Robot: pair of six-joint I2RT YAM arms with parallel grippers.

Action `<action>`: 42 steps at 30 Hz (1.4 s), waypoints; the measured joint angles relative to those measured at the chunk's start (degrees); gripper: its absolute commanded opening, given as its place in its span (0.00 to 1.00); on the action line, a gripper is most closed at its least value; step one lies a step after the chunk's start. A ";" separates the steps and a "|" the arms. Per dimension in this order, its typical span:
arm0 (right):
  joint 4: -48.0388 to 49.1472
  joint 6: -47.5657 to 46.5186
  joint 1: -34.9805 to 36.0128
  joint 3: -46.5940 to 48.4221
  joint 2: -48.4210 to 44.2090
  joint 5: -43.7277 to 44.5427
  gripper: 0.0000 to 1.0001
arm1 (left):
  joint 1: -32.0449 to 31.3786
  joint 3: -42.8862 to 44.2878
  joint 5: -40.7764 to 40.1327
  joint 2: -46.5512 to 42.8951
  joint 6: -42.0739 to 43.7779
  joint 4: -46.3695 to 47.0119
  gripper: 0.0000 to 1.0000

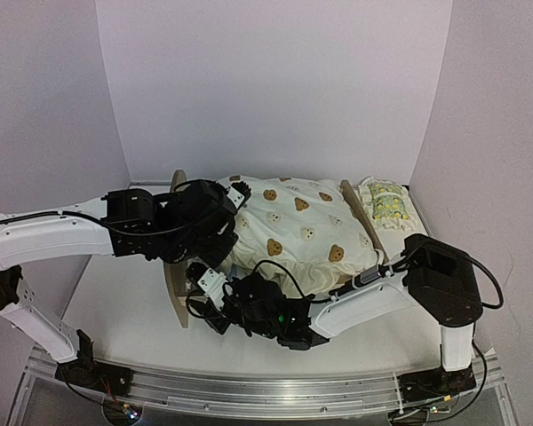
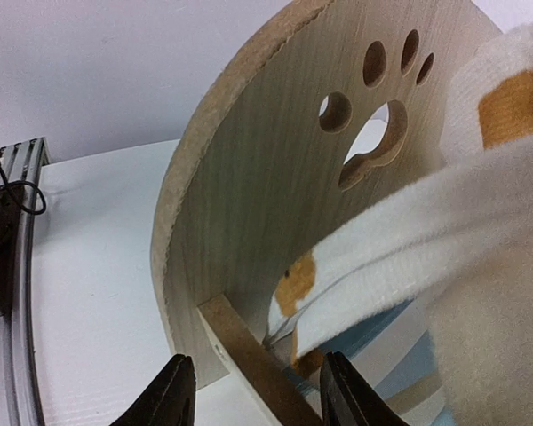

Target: Set up the pet bed

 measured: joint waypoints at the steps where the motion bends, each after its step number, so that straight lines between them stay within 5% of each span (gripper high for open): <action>1: 0.26 -0.46 0.00 0.59 0.49 0.67 0.48 | 0.00 -0.14 0.04 -0.08 0.00 0.08 0.00; 25: 5.27 -4.98 0.02 0.34 2.79 2.98 0.00 | 0.00 -1.29 0.39 -1.35 0.01 0.85 0.00; 35: 3.45 -4.82 0.65 -0.98 0.22 2.60 0.00 | 0.00 -1.50 0.36 -1.58 0.02 0.89 0.00; 42: -15.01 3.64 1.65 3.38 -5.69 3.33 0.00 | 0.02 -1.92 0.33 -2.95 -0.44 2.84 0.00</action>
